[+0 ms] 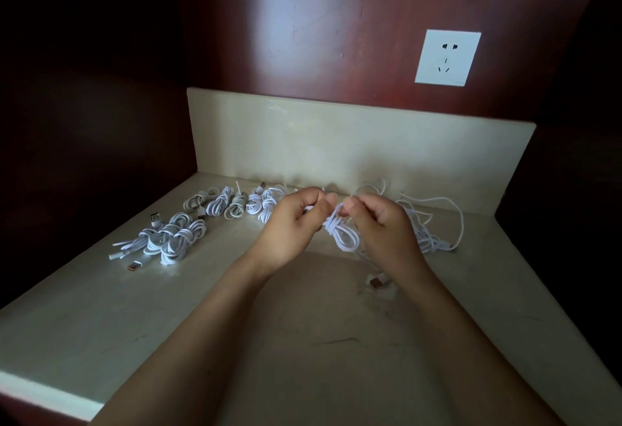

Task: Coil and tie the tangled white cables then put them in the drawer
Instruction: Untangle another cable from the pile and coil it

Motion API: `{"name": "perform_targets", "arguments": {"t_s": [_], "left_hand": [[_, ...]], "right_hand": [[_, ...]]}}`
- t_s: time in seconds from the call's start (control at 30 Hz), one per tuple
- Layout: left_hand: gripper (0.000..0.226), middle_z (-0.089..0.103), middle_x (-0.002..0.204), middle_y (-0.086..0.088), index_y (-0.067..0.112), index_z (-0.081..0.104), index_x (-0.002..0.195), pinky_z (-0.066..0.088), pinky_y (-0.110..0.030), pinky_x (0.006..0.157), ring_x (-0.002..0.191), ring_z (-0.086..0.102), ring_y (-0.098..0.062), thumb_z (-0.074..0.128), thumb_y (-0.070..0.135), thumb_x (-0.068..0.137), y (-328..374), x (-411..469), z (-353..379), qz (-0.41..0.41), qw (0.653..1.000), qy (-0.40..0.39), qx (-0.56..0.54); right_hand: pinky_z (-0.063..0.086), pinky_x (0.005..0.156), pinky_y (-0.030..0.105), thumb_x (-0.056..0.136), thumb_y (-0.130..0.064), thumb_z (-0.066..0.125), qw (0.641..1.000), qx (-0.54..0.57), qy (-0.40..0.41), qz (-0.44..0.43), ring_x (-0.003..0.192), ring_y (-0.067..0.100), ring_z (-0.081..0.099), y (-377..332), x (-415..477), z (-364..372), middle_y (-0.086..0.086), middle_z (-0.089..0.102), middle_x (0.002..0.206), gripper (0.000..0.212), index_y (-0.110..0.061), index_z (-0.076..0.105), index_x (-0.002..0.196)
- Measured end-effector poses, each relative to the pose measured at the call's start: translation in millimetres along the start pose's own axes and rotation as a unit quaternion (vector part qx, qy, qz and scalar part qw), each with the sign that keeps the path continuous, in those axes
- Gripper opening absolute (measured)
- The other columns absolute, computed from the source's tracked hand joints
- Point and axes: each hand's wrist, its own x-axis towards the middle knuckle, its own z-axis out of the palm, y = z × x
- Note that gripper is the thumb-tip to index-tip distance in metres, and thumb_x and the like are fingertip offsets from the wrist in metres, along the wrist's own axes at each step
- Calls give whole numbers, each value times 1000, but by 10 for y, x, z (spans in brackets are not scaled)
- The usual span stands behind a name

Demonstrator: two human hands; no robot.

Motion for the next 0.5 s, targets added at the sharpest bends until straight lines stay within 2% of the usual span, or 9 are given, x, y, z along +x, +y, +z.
{"name": "perform_targets", "arguments": {"t_s": [0.07,0.17,0.23,0.3,0.4,0.5], "left_hand": [[37,32,57,1,4,41,68,26,-17,44,45,30,-4,48,17,102,62,0,29,-29,996,14,-77],[35,27,51,9,13,35,69,20,-15,40,40,24,-3,43,18,102,128,3,88,-78,980,53,-175],[34,27,49,12,15,34,70,19,-13,40,38,21,-2,41,20,103,142,11,133,-98,966,80,-225],[34,27,46,12,17,33,71,17,-13,39,37,20,-1,40,23,104,166,17,171,-117,951,117,-261],[36,30,49,10,20,32,70,21,-14,37,37,25,-1,41,25,104,150,28,182,-141,938,193,-251],[34,35,60,4,19,36,72,33,-20,47,50,35,-8,43,28,104,74,-4,214,-92,950,252,-160]], "right_hand": [[43,60,23,96,-12,59,998,54,-9,19,60,2,54,-20,-1,7,-6,63,64,25,-11,70,74],[41,52,12,91,2,61,985,155,-16,69,52,-5,53,-43,-1,13,-13,64,57,19,-12,68,79],[36,45,14,89,2,63,985,157,-13,74,43,-2,46,-13,-2,38,-11,61,52,19,-15,64,81],[33,45,20,87,-8,68,989,139,-4,53,42,2,41,4,-19,87,-6,56,52,12,-15,61,79],[35,48,20,89,-9,66,991,130,-20,21,43,4,44,-15,-58,159,-1,57,53,5,-6,64,85],[36,43,18,93,-6,62,984,167,-46,40,40,10,47,-67,-82,176,4,62,58,8,1,66,94]]}}
